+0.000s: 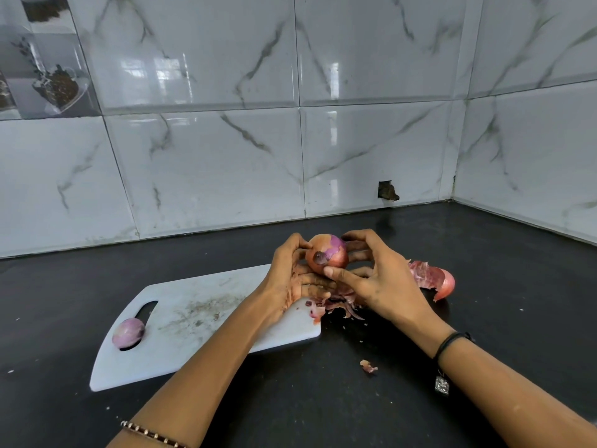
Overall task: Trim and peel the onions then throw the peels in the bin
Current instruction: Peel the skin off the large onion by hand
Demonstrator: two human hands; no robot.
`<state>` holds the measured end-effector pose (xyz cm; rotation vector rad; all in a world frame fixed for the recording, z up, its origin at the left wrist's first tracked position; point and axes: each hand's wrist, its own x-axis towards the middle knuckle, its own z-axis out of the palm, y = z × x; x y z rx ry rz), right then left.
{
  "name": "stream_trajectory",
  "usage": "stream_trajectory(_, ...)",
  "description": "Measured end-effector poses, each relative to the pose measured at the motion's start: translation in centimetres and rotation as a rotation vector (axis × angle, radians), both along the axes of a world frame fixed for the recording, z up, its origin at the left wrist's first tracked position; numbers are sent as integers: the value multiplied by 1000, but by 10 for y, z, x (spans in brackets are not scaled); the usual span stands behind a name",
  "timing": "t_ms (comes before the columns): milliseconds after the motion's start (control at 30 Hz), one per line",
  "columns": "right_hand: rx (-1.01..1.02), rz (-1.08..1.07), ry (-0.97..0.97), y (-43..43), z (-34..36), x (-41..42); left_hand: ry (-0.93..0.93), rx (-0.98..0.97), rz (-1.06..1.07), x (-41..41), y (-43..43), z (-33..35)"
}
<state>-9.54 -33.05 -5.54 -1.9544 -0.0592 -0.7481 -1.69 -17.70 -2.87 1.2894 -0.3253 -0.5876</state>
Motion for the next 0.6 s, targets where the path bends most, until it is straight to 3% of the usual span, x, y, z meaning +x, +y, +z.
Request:
stream_trajectory(267,33,33,18,0,1,-1,75,-42,18,0,-2,2)
stream_trajectory(600,-36,62,-12,0,2,-5,6,-12,28,0,-1,-1)
